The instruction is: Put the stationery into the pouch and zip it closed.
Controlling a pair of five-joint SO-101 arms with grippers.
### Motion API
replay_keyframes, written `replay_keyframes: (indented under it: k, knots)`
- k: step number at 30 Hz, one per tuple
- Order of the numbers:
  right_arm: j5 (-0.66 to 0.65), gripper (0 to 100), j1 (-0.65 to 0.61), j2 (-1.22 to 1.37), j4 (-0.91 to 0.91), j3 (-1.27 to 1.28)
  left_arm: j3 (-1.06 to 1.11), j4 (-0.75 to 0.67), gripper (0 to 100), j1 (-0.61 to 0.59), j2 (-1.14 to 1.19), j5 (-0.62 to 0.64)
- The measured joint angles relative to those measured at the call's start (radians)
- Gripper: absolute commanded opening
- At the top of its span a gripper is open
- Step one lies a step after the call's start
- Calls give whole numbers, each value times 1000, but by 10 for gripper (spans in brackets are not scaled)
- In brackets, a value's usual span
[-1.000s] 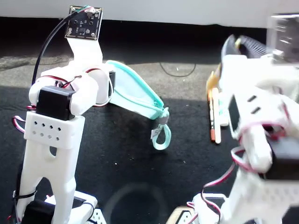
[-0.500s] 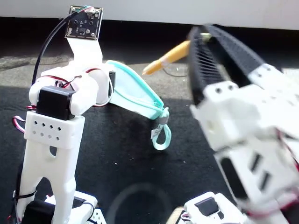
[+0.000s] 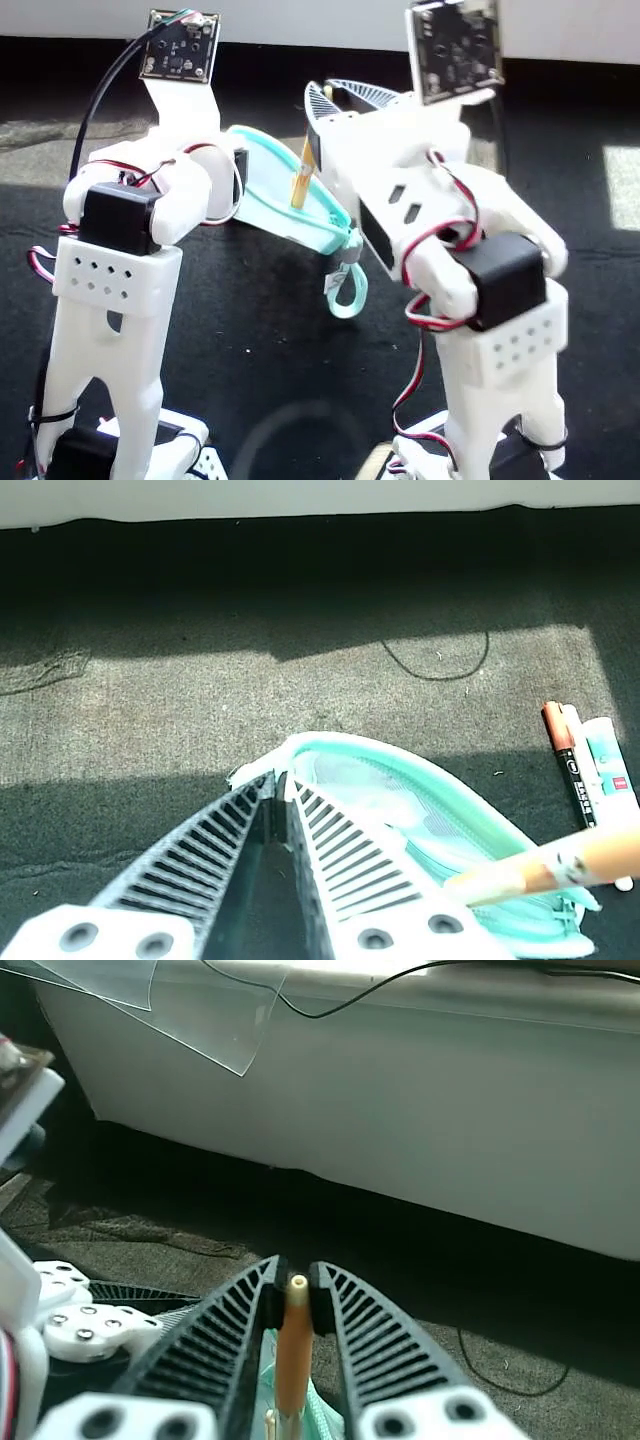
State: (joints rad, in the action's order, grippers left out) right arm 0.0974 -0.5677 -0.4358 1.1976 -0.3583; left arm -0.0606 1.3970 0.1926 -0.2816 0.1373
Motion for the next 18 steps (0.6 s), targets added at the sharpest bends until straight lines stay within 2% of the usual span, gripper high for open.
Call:
replay_keyframes:
  k: [9, 14, 18]
  knots:
    - [0, 5, -20, 2, -167, 330, 2, 0, 9, 0, 0, 0]
    - [-75, 19, -89, -2, -193, 459, 2, 0, 9, 0, 0, 0]
    - [-91, 163, -124, 3, -183, 486, 2, 0, 9, 0, 0, 0]
